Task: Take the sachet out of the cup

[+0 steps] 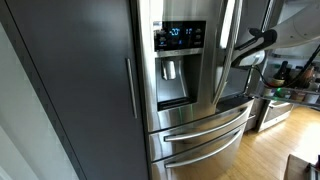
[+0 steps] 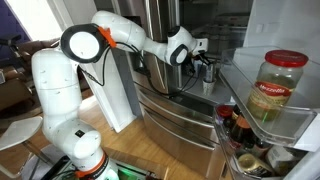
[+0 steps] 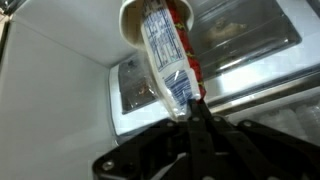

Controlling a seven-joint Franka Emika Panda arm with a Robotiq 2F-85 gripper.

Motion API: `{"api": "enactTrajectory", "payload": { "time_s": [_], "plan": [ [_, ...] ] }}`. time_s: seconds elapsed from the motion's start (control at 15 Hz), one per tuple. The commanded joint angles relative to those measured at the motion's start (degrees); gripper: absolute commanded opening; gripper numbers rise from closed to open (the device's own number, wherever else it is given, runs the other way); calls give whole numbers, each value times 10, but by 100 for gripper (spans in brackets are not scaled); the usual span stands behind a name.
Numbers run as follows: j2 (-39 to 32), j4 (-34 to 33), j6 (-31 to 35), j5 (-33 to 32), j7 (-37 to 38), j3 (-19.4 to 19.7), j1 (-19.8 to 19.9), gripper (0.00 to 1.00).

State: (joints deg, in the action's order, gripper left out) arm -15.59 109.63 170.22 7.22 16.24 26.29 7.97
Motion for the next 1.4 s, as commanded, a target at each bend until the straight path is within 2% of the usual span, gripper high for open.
{"api": "enactTrajectory", "payload": {
  "time_s": [0.0,0.4,0.6,0.8,0.87,1.0,1.33],
  "plan": [
    [33,26,36,-10,-17,0,-6,0],
    [48,30,97,-11,-37,-4,-13,0],
    [61,35,104,-4,-48,-13,-10,0],
    [83,56,98,4,-71,-34,-4,0],
    [92,63,94,0,-76,-59,16,0],
    [105,79,81,1,-90,-77,26,0],
    [139,124,83,73,-170,-142,55,0]
  ]
}}
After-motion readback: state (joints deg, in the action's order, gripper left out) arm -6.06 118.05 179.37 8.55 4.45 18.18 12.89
